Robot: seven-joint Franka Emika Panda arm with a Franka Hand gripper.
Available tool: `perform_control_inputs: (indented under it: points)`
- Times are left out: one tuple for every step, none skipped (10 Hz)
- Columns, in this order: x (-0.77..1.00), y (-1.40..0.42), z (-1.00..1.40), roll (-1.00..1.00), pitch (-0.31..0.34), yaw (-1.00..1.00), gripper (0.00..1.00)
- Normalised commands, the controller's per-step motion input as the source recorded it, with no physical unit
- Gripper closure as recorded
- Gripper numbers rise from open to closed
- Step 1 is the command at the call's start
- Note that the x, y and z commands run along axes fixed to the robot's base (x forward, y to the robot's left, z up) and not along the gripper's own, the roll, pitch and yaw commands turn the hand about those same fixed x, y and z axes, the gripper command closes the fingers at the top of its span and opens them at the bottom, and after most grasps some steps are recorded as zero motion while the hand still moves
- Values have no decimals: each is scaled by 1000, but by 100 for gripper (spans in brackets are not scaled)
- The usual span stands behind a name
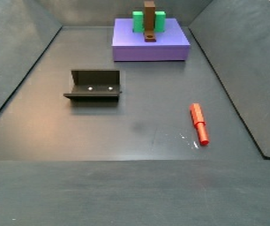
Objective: Pick up the blue object. Move up. Place the blue object on the fixture. Regrasp the blue object. Move to above the board. Insert the blue object.
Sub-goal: Insert the blue object.
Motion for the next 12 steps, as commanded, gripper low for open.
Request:
perform_control_inputs:
  points:
    - [-14,-614,-137,-364,194,97,100]
    - [0,-646,-220,-347,54,83,100]
    - [0,-583,-366,-293,-90,114,100]
    - [40,-449,-451,-243,-166,240,100]
    - [83,-389,-489,-133,-290,271,100]
    - [83,-374,-426,-126,-353,266,100]
    - [31,-297,-463,-96,-360,240,100]
    - [66,-197,-460,-61,-387,257,100]
    - [80,-123,-389,-14,-434,277,100]
    - [26,-23,-263,121,-467,274,100]
    - [0,0,-251,234,-393,257,100]
    - [57,-11,-200,441,-196,220,100]
